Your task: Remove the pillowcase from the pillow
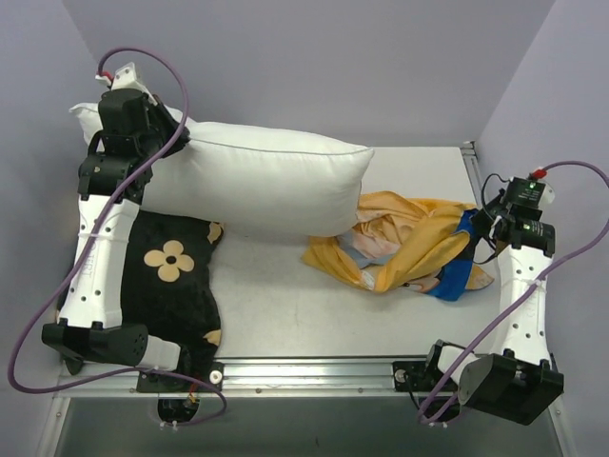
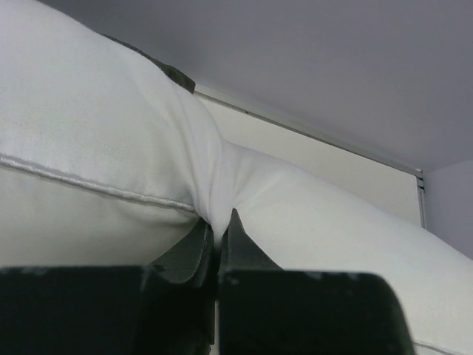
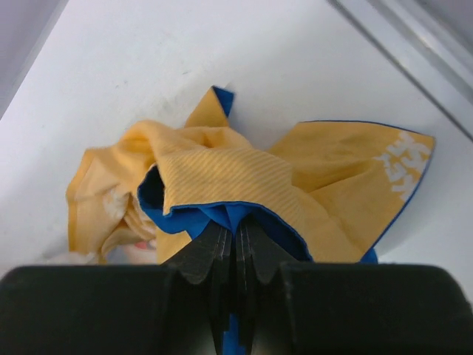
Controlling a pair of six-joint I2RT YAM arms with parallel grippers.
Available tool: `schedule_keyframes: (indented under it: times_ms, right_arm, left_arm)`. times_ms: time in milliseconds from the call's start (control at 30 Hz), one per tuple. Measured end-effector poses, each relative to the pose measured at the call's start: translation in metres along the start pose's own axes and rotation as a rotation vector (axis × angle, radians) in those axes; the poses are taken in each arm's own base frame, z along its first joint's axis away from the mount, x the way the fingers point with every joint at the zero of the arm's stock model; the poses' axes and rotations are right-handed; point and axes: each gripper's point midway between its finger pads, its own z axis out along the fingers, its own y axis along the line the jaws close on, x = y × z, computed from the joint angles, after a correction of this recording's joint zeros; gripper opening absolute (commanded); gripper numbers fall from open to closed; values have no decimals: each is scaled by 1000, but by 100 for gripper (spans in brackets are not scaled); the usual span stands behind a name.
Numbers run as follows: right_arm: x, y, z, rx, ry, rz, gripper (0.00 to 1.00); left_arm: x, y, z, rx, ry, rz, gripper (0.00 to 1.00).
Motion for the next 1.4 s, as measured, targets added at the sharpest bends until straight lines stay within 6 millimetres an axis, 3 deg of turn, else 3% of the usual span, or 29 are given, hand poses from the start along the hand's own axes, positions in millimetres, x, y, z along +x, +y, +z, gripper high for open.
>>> schedule_keyframes:
  times_ms: [133, 300, 433, 533, 633, 767, 867, 933, 1033, 1100, 1133, 1233, 1333, 1367, 1400]
  right_arm:
    - [11, 34, -9, -94, 20, -84, 0]
    - [14, 76, -27, -226, 9, -188, 0]
    - [7, 84, -32, -235, -13, -223, 0]
    - [-7, 85, -35, -208, -51, -241, 0]
    - [-22, 85, -41, -186, -96, -245, 0]
    - [-27, 85, -45, -179, -115, -247, 0]
    - [-25, 86, -45, -183, -110, -252, 0]
    - [-23, 89, -46, -191, -107, -260, 0]
    - [-19, 93, -47, -199, -102, -277, 0]
    - [-17, 94, -46, -195, -102, -286, 0]
    - [-17, 94, -45, -188, -103, -289, 0]
    - [-19, 95, -41, -162, -110, -299, 0]
    - [-32, 101, -42, -132, -148, -305, 2]
    - [-38, 103, -42, -124, -164, -302, 8]
    - [-42, 105, -43, -118, -177, -301, 13]
  left_arm:
    - [11, -24, 4, 123, 68, -2, 0]
    - [47, -84, 14, 339, 220, 55, 0]
    - [68, -151, 2, 574, 312, 130, 0]
    - [77, -187, -13, 717, 366, 163, 0]
    - [75, -208, -31, 837, 400, 169, 0]
    - [78, -212, -40, 901, 436, 168, 0]
    - [94, -205, -34, 888, 487, 160, 0]
    - [122, -187, -20, 822, 546, 160, 0]
    - [177, -143, 9, 655, 639, 184, 2]
    - [215, -103, 33, 503, 680, 221, 11]
    - [232, -82, 43, 426, 699, 241, 26]
    - [275, -23, 54, 218, 767, 308, 44]
    - [288, 13, 57, 54, 764, 391, 58]
    - [287, 18, 59, 20, 746, 414, 66]
    - [283, 20, 60, -8, 719, 437, 67]
